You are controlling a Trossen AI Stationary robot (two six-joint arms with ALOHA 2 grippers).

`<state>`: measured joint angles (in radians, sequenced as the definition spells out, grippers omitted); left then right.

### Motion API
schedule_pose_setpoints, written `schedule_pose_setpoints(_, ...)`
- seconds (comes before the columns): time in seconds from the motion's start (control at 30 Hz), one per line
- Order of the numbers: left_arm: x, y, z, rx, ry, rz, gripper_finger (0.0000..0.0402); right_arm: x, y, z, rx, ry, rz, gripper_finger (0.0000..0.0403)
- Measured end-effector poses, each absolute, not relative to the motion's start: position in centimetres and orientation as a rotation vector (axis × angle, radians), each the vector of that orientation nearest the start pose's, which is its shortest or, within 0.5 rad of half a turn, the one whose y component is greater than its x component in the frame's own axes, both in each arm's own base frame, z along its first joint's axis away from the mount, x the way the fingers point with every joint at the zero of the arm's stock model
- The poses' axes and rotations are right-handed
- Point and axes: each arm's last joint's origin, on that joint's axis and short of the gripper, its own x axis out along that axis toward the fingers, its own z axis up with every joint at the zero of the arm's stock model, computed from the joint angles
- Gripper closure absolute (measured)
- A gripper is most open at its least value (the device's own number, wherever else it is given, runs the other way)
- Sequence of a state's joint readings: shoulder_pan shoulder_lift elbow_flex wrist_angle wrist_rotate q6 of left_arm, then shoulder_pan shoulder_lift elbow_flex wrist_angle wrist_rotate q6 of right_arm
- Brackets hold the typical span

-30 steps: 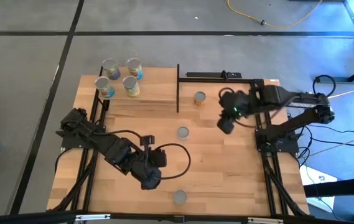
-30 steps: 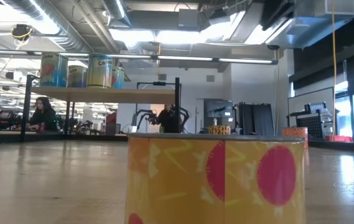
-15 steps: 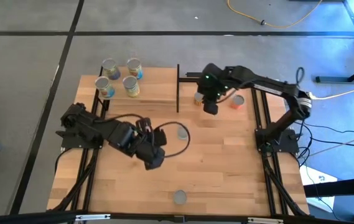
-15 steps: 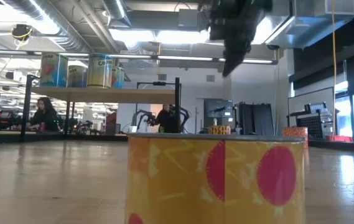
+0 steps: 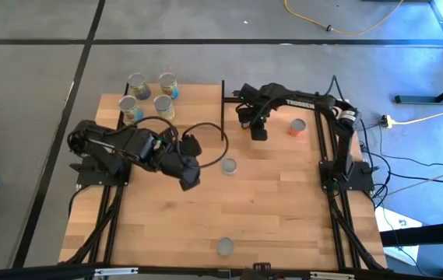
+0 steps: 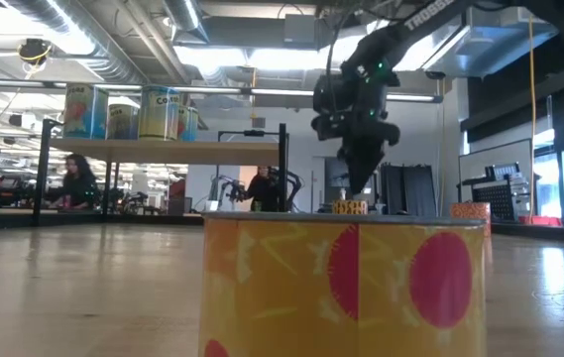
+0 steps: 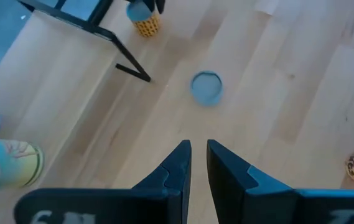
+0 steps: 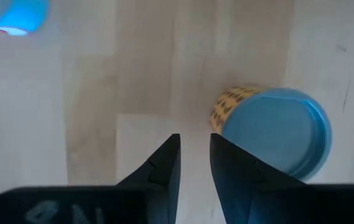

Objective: Pick and place cans onto a shelf
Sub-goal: Put the yellow canned beans on the shelf

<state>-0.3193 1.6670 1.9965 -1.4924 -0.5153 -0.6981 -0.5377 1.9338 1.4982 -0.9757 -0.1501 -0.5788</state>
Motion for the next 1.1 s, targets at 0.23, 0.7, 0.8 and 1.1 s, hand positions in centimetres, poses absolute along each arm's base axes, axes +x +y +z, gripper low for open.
schedule_pose_setpoints(0.23, 28.5, -7.2, 41.8, -0.172, 0.929, 0.547, 0.0356, 32.4, -20.4, 19.8, 0.007, 1.347, 0.042, 0.0314)
schedule_pose_setpoints(0.7, 28.6, -6.8, 41.8, -0.175, 0.928, 0.559, 0.0356, 32.1, -21.5, 18.4, 0.099, 1.34, 0.042, 0.0314)
schedule_pose_setpoints(0.8, 28.6, -6.8, 41.8, -0.167, 0.92, 0.57, 0.0356, 32.2, -21.6, 18.2, 0.101, 1.341, 0.044, 0.0315)
schedule_pose_setpoints(1.1, 28.6, -6.7, 41.8, -0.168, 0.917, 0.574, 0.0356, 32.7, -22.0, 18.0, 0.112, 1.298, 0.0, 0.0315)
